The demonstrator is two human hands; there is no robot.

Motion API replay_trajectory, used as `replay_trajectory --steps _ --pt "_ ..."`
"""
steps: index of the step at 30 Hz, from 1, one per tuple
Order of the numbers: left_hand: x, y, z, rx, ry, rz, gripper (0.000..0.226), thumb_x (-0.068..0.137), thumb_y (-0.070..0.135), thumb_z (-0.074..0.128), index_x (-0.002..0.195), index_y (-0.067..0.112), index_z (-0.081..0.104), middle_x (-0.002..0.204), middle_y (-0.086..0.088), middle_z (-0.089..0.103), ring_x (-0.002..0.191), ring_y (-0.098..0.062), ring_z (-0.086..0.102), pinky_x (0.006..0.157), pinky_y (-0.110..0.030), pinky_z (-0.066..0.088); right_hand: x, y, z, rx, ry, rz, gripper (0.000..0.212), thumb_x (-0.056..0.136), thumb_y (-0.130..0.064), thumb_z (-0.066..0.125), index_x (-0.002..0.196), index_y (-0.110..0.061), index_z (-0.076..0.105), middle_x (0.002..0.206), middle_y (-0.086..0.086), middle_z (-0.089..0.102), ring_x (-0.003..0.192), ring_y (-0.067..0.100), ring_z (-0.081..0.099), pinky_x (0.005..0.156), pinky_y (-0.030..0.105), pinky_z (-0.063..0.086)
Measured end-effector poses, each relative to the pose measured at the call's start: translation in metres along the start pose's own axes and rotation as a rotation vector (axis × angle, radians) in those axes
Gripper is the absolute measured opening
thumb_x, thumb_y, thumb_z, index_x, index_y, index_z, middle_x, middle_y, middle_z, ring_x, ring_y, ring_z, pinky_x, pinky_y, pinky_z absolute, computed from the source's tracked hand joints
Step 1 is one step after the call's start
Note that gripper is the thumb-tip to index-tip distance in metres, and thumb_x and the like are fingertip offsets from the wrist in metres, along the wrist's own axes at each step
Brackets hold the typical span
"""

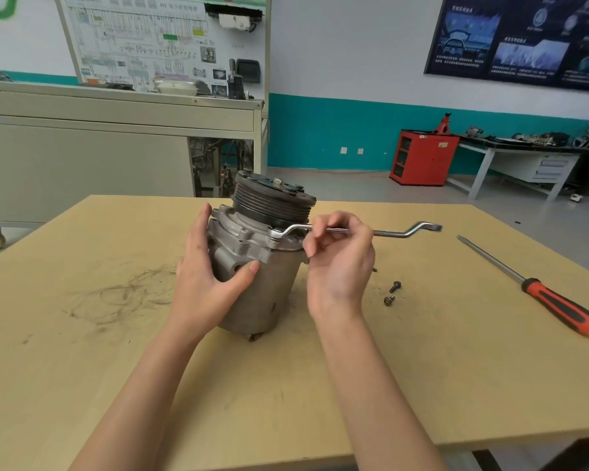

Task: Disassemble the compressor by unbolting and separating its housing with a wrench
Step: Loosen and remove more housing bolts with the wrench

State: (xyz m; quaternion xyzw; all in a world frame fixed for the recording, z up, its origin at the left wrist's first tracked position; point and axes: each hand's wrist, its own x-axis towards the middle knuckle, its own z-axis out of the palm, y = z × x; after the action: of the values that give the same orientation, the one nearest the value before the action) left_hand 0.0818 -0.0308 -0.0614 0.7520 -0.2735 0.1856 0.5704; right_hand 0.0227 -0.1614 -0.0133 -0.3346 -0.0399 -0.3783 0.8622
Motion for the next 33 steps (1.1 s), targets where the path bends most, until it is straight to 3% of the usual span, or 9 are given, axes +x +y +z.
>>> replay_trajectory --steps 3,5,8,13,18,21,24,29,33 --pt "-0.001 0.002 -0.001 -0.003 -0.007 -0.001 0.088 0.062 0.06 0.06 0.136 0.054 0.015 0.139 0.034 0.026 0.137 -0.004 0.033 0.114 -0.049 0.028 0.021 -0.007 -0.01 0.101 0.04 0.313 0.03 0.094 -0.012 0.031 0.07 -0.01 0.049 0.055 0.003 0.055 0.043 0.014 0.046 0.041 0.02 0.037" --pt "0.0 0.003 -0.002 -0.012 -0.006 -0.003 0.088 0.062 0.06 0.061 0.137 0.055 0.015 0.139 0.033 0.027 0.137 -0.005 0.033 0.114 -0.05 0.028 0.025 -0.008 -0.009 0.041 0.006 0.32 0.032 0.097 -0.015 0.033 0.071 -0.008 0.051 0.057 0.005 0.06 0.045 0.014 0.053 0.043 0.019 0.043" --pt "0.0 0.002 -0.001 -0.014 -0.001 -0.013 0.091 0.062 0.061 0.061 0.139 0.052 0.014 0.143 0.026 0.028 0.137 -0.005 0.033 0.114 -0.05 0.028 0.027 -0.019 -0.005 -0.21 -0.037 0.118 0.042 0.103 -0.026 0.034 0.074 -0.006 0.058 0.065 0.009 0.069 0.049 0.016 0.062 0.046 0.021 0.048" --pt "0.0 0.003 -0.001 -0.006 -0.005 -0.013 0.089 0.062 0.062 0.06 0.138 0.054 0.013 0.137 0.037 0.025 0.135 -0.003 0.032 0.114 -0.05 0.028 0.01 -0.033 0.013 -0.82 -0.201 -0.476 0.046 0.094 -0.042 0.044 0.072 -0.006 0.063 0.06 0.005 0.067 0.046 0.018 0.063 0.043 0.024 0.049" --pt "0.0 0.001 0.001 0.012 0.009 -0.013 0.094 0.064 0.06 0.06 0.145 0.046 0.015 0.142 0.029 0.028 0.135 0.001 0.03 0.114 -0.049 0.028 -0.007 -0.019 0.037 -1.406 -0.39 -1.138 0.037 0.089 -0.03 0.054 0.068 -0.001 0.064 0.056 0.01 0.06 0.043 0.026 0.056 0.042 0.028 0.043" --pt "0.001 0.0 0.001 0.024 0.012 -0.018 0.097 0.065 0.06 0.061 0.149 0.033 0.021 0.151 0.015 0.031 0.138 -0.006 0.032 0.111 -0.051 0.03 -0.014 -0.012 0.043 -1.48 -0.42 -1.209 0.031 0.083 -0.028 0.068 0.068 -0.001 0.064 0.055 0.01 0.06 0.042 0.026 0.056 0.041 0.022 0.04" --pt "0.001 0.001 0.002 0.016 0.019 -0.04 0.097 0.062 0.059 0.06 0.146 0.022 0.029 0.144 0.002 0.042 0.132 -0.015 0.041 0.106 -0.054 0.035 -0.019 -0.008 0.049 -1.493 -0.425 -1.223 0.032 0.084 -0.028 0.065 0.065 -0.002 0.064 0.053 0.009 0.059 0.04 0.025 0.056 0.04 0.02 0.038" --pt "0.007 0.0 0.004 0.047 -0.015 -0.008 0.071 0.068 0.058 0.055 0.125 0.017 0.047 0.112 0.013 0.052 0.106 -0.012 0.052 0.092 -0.053 0.044 -0.029 0.006 0.051 -1.611 -0.33 -1.281 0.023 0.075 -0.02 0.079 0.062 -0.009 0.064 0.053 0.004 0.059 0.041 0.02 0.058 0.037 0.02 0.038" --pt "0.007 -0.003 0.004 0.06 -0.029 -0.013 0.077 0.069 0.059 0.052 0.136 0.022 0.043 0.136 -0.01 0.05 0.123 -0.027 0.05 0.099 -0.056 0.041 -0.028 0.013 0.037 -1.491 -0.342 -1.396 0.026 0.086 -0.021 0.064 0.064 -0.008 0.064 0.056 0.004 0.058 0.046 0.018 0.056 0.043 0.025 0.039"
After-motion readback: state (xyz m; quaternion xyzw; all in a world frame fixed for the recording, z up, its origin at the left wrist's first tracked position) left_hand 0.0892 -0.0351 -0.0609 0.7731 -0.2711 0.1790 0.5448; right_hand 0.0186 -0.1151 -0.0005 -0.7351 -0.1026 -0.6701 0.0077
